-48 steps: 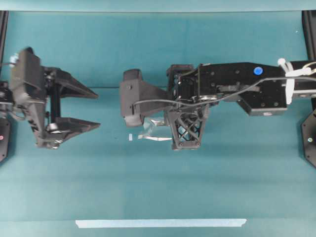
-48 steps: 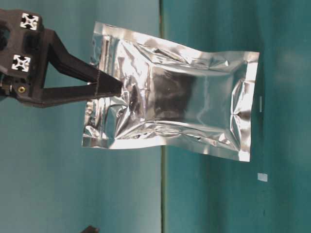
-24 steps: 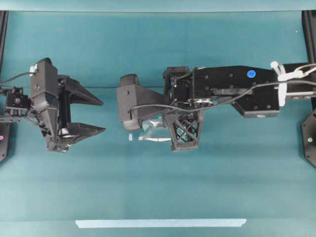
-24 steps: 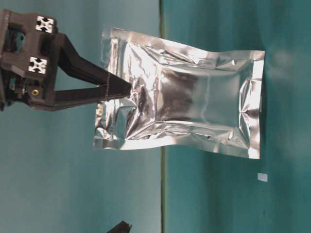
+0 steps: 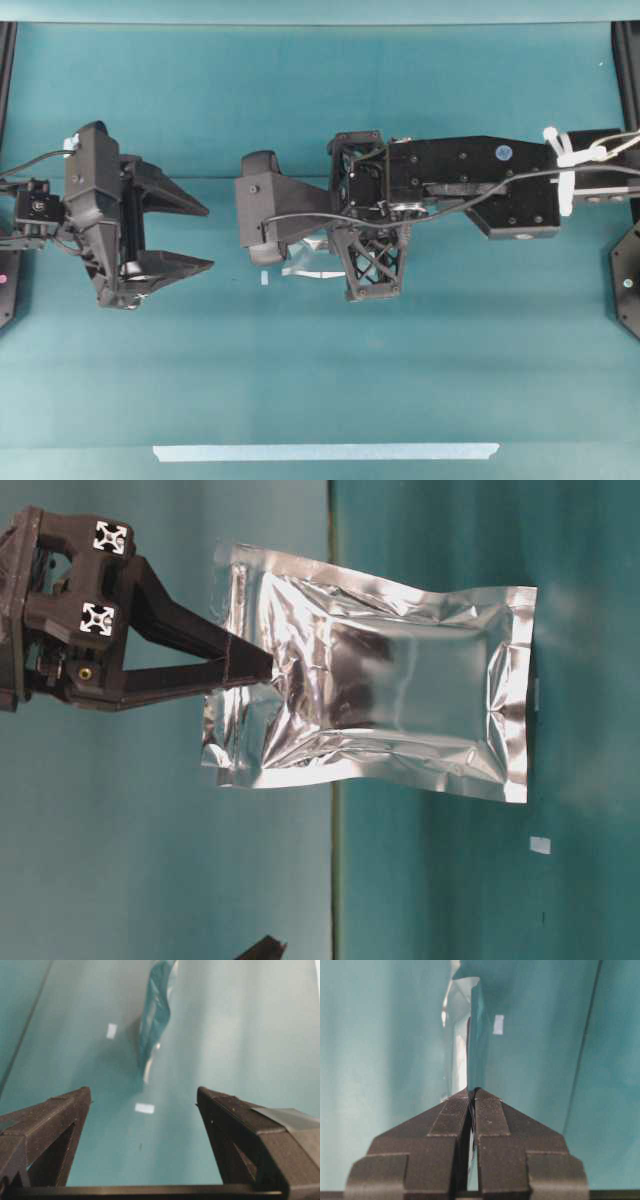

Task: Hand over the silver zip bag and make it stand upright.
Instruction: 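Bring the left gripper toward the hanging bag's lower edge, then close the left gripper on the bag's bottom edge, then open the right gripper and pull it back away from the bag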

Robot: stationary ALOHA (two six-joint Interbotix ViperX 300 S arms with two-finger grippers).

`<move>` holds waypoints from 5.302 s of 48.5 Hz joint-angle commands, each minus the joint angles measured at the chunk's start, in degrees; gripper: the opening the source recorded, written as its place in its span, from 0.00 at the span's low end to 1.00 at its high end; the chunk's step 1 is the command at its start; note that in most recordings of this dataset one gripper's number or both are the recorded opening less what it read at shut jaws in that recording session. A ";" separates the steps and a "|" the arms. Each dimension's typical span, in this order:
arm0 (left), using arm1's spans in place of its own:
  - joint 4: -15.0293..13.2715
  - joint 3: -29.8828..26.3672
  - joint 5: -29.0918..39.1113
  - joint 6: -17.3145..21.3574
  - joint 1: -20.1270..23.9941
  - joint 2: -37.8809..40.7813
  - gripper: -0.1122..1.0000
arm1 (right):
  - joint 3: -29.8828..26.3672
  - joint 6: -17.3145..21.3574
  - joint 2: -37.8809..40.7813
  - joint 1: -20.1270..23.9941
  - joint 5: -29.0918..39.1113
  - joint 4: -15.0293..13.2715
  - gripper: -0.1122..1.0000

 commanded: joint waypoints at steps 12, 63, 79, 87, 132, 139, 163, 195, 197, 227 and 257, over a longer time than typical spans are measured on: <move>0.00 -0.79 -8.35 0.00 0.09 5.63 0.95 | -0.70 -0.79 -0.53 0.79 -0.44 -0.09 0.11; 0.09 -8.61 -26.54 -0.18 0.00 31.29 0.95 | -0.53 -0.62 -0.44 2.11 -0.53 -0.18 0.11; 0.00 -10.63 -30.67 -0.88 -0.70 36.04 0.95 | -0.44 -0.44 -0.44 2.11 -0.79 -0.09 0.11; 0.00 -12.92 -31.46 -1.05 -0.70 38.67 0.95 | 0.00 -0.44 -0.53 2.11 -1.23 -0.09 0.11; 0.09 -19.51 -32.17 -1.85 -3.69 44.65 0.40 | 1.05 -0.35 -0.53 2.11 -1.93 -0.09 0.11; 0.00 -19.42 -31.20 -1.49 -2.99 44.65 0.36 | 1.05 -0.26 -0.53 2.11 -1.93 -0.18 0.11; 0.09 -19.25 -28.48 4.13 -0.88 44.47 0.36 | 1.05 0.26 -0.53 2.46 -1.93 -0.09 0.11; 0.00 -19.42 -28.48 6.68 -0.70 44.30 0.36 | 0.70 3.69 -0.44 2.29 -2.20 0.35 0.13; 0.09 -19.60 -28.48 7.03 -0.70 44.30 0.36 | 0.70 4.22 -0.53 2.20 -2.11 0.35 0.16; 0.09 -18.63 -28.12 7.65 -0.62 44.21 0.35 | 0.62 10.11 -4.83 -0.09 -3.34 0.44 0.89; 0.09 -19.16 -27.16 10.28 -0.88 44.21 0.35 | 10.55 13.80 -19.42 -5.71 -8.88 0.26 0.89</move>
